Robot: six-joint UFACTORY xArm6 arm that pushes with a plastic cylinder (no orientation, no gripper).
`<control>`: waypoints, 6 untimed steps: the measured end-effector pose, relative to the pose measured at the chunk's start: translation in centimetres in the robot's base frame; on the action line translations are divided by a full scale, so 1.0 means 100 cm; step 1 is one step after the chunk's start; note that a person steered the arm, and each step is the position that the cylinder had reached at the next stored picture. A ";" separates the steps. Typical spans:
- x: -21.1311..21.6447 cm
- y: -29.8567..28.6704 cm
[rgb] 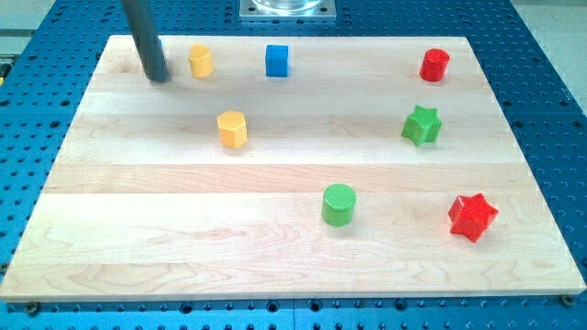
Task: Move the cube downwards
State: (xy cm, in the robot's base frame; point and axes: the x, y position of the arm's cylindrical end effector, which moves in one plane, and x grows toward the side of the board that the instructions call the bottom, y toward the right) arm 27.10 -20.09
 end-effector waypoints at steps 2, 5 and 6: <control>-0.028 0.106; -0.018 0.203; 0.037 0.197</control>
